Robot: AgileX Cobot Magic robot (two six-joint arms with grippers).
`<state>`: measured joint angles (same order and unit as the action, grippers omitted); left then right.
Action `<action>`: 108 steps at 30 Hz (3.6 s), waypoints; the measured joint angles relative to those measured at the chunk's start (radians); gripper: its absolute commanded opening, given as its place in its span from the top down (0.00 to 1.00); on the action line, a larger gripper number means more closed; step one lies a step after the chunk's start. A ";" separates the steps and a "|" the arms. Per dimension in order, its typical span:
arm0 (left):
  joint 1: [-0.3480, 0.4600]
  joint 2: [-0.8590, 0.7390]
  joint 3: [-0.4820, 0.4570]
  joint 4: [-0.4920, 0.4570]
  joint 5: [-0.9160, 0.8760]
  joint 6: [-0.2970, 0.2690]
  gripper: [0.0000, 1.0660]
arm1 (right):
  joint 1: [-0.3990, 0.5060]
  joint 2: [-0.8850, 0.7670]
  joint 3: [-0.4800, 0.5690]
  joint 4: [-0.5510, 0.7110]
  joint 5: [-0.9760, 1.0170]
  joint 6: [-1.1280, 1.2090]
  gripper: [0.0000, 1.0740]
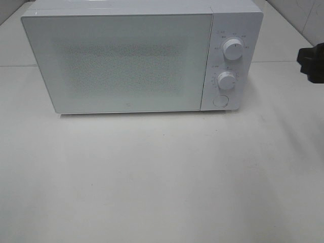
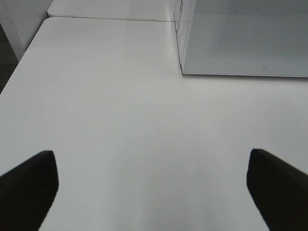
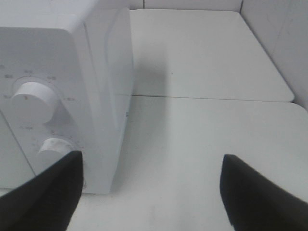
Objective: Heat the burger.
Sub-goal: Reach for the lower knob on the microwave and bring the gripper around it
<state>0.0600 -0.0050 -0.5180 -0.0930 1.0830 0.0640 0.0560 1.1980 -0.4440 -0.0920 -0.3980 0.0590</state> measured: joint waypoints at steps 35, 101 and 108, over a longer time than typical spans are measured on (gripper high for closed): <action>0.000 0.000 0.000 0.000 0.000 0.000 0.06 | 0.584 0.400 0.001 0.786 -0.560 -0.477 0.29; 0.000 0.000 0.000 0.000 0.000 0.000 0.06 | 0.533 0.836 -0.267 0.782 -0.796 -0.322 0.31; 0.000 0.000 0.000 0.000 0.000 0.000 0.06 | 0.521 0.873 -0.286 0.771 -0.788 -0.321 0.31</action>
<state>0.0600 -0.0050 -0.5180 -0.0930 1.0830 0.0640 0.5770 2.0710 -0.7300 0.6790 -1.1860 -0.2620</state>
